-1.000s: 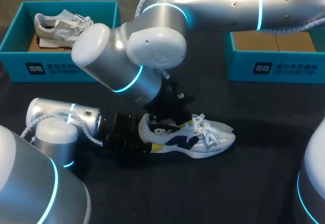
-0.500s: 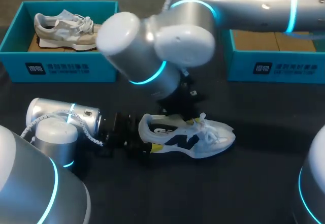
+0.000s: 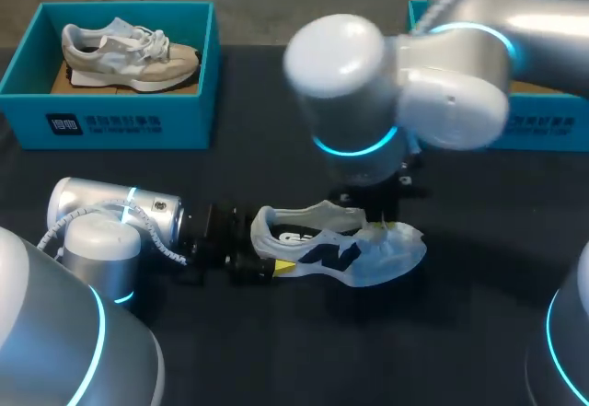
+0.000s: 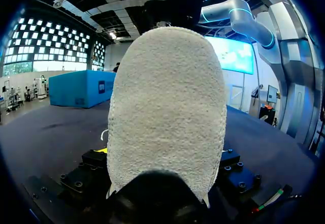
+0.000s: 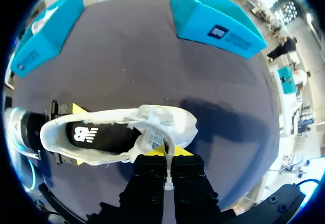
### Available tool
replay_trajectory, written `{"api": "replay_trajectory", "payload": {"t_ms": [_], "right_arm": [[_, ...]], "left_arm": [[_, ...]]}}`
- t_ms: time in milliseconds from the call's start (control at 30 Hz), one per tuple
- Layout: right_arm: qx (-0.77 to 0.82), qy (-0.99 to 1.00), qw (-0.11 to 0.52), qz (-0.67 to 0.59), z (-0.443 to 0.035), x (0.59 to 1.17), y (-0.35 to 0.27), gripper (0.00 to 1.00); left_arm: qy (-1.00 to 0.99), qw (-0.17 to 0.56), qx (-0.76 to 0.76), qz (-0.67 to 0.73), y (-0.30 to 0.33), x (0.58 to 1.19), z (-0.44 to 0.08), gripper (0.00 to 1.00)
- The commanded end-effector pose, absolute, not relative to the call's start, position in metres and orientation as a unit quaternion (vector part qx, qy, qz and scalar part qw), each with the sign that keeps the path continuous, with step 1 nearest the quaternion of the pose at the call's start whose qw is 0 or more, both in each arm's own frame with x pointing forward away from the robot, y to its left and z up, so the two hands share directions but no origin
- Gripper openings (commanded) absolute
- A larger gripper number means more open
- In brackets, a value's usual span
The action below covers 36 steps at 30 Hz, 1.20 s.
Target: Take the shoe out of the shoebox, open the shoe tongue, remove and reinsert the insole, then place the shoe into the shoebox
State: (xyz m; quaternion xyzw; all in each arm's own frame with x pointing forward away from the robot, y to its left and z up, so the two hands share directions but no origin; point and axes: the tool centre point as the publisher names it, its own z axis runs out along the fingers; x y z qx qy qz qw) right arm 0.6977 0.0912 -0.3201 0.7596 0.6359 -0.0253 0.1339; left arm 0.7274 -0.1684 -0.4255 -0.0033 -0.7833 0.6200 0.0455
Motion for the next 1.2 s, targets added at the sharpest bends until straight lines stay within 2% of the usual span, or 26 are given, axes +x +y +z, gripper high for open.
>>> {"api": "replay_trajectory", "payload": {"t_ms": [33, 633, 767, 867, 1167, 1200], "right_arm": [[0.791, 0.601, 0.03, 0.112, -0.322, 0.695, 0.08, 0.0], [0.777, 0.613, -0.033, 0.142, -0.334, 0.701, 0.076, 0.0], [0.774, 0.617, -0.047, 0.135, -0.34, 0.701, 0.076, 0.11], [0.774, 0.617, -0.049, 0.131, -0.341, 0.698, 0.077, 0.0], [0.773, 0.614, -0.055, 0.15, -0.339, 0.694, 0.075, 0.0], [0.774, 0.613, -0.055, 0.149, -0.336, 0.692, 0.077, 0.34]], "left_arm": [[-0.783, 0.045, -0.002, 0.62, -0.168, 0.728, -0.426, 0.0], [-0.783, 0.045, -0.002, 0.62, -0.168, 0.728, -0.426, 0.0], [-0.783, 0.045, -0.002, 0.62, -0.168, 0.728, -0.426, 0.0], [-0.783, 0.045, -0.002, 0.62, -0.168, 0.728, -0.426, 0.0], [-0.783, 0.045, -0.002, 0.62, -0.168, 0.728, -0.426, 0.0], [-0.783, 0.045, -0.002, 0.62, -0.168, 0.728, -0.426, 0.0]]}}
